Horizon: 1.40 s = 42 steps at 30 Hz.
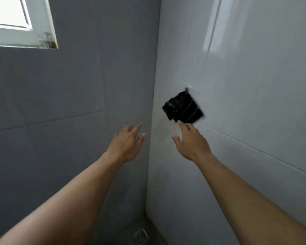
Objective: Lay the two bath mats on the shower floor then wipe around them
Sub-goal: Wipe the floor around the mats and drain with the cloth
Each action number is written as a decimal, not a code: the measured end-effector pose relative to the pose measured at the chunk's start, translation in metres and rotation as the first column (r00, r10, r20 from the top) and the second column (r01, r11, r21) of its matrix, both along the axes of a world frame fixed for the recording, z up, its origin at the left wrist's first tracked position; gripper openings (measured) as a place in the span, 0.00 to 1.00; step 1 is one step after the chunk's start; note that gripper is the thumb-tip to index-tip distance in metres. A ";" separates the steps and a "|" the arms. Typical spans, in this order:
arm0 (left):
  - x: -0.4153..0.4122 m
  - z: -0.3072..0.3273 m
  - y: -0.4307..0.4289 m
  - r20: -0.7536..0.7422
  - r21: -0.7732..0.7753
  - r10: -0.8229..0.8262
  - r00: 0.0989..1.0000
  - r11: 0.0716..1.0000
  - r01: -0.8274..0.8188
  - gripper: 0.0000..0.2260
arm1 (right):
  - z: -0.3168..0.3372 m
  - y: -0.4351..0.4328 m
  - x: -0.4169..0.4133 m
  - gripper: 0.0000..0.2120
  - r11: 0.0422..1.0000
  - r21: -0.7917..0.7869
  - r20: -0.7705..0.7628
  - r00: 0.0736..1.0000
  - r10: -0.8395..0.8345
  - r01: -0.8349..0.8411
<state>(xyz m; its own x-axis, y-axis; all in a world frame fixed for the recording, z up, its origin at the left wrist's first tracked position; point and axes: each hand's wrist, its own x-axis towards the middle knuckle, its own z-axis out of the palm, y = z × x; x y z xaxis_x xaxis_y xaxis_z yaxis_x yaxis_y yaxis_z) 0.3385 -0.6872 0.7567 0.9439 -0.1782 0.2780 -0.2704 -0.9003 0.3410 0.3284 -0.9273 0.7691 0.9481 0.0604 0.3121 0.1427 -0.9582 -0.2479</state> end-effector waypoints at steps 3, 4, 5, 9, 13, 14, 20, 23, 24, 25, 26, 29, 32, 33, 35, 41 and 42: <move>0.034 0.032 -0.021 0.042 -0.028 -0.105 0.994 0.994 0.106 0.26 | 0.026 -0.011 0.015 0.30 0.996 0.054 0.061 0.995 -0.074 0.071; 0.045 0.041 -0.028 0.049 -0.036 -0.129 0.990 0.991 0.130 0.25 | 0.032 -0.013 0.021 0.30 0.993 0.067 0.083 0.991 -0.102 0.096; 0.057 0.048 -0.035 0.052 -0.048 -0.144 0.988 0.988 0.147 0.25 | 0.039 -0.016 0.028 0.30 0.990 0.072 0.106 0.986 -0.128 0.121; 0.101 0.059 -0.058 0.051 -0.059 -0.186 0.981 0.980 0.189 0.24 | 0.051 -0.024 0.057 0.27 0.973 0.073 0.155 0.962 -0.226 0.217; 0.149 0.064 -0.077 0.063 -0.083 -0.189 0.980 0.978 0.194 0.23 | 0.054 -0.028 0.091 0.20 0.961 0.072 0.218 0.936 -0.278 0.268; 0.162 0.066 -0.083 0.066 -0.091 -0.187 0.980 0.977 0.193 0.23 | 0.056 -0.030 0.101 0.18 0.958 0.048 0.241 0.927 -0.287 0.284; 0.226 0.062 -0.121 0.057 -0.177 -0.168 0.984 0.968 0.176 0.24 | 0.055 -0.034 0.139 0.09 0.932 -0.065 0.318 0.893 -0.319 0.356; 0.245 0.053 -0.132 0.143 -0.117 -0.117 0.983 0.984 0.134 0.18 | 0.052 -0.036 0.146 0.08 0.930 -0.083 0.345 0.886 -0.311 0.359; 0.247 0.051 -0.134 0.163 -0.109 -0.098 0.982 0.987 0.117 0.14 | 0.054 -0.037 0.147 0.08 0.929 -0.087 0.349 0.884 -0.310 0.360; 0.247 0.050 -0.134 0.178 -0.112 -0.084 0.980 0.988 0.105 0.11 | 0.056 -0.038 0.147 0.07 0.927 -0.096 0.350 0.884 -0.309 0.363; 0.247 0.050 -0.133 0.184 -0.122 -0.075 0.980 0.988 0.099 0.10 | 0.059 -0.039 0.147 0.07 0.924 -0.104 0.356 0.882 -0.310 0.367; 0.243 0.048 -0.120 0.207 -0.151 -0.071 0.976 0.983 0.104 0.08 | 0.068 -0.040 0.145 0.08 0.921 -0.098 0.373 0.872 -0.317 0.377; 0.232 0.051 -0.092 0.220 -0.141 -0.046 0.974 0.987 0.078 0.07 | 0.073 -0.038 0.137 0.09 0.929 -0.076 0.376 0.873 -0.310 0.363; 0.225 0.052 -0.081 0.214 -0.131 -0.038 0.976 0.989 0.067 0.07 | 0.073 -0.036 0.134 0.09 0.934 -0.082 0.373 0.880 -0.296 0.349; 0.206 0.050 -0.056 0.214 -0.095 -0.028 0.976 0.994 0.049 0.07 | 0.070 -0.026 0.128 0.10 0.943 -0.116 0.358 0.899 -0.252 0.310; 0.121 0.014 0.029 0.268 -0.236 0.018 0.963 0.971 0.047 0.06 | 0.034 0.034 0.110 0.10 0.982 -0.099 0.319 0.940 -0.122 0.161; 0.106 0.006 0.046 0.258 -0.259 0.039 0.965 0.965 0.030 0.06 | 0.025 0.048 0.106 0.10 0.987 -0.104 0.309 0.947 -0.086 0.124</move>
<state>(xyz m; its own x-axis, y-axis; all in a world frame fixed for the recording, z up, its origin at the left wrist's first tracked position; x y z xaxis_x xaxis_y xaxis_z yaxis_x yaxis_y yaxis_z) 0.4447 -0.6412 0.7622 0.8337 -0.0633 0.5486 -0.3765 -0.7919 0.4808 0.4344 -0.8796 0.7944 0.8130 0.0209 0.5819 0.0902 -0.9918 -0.0904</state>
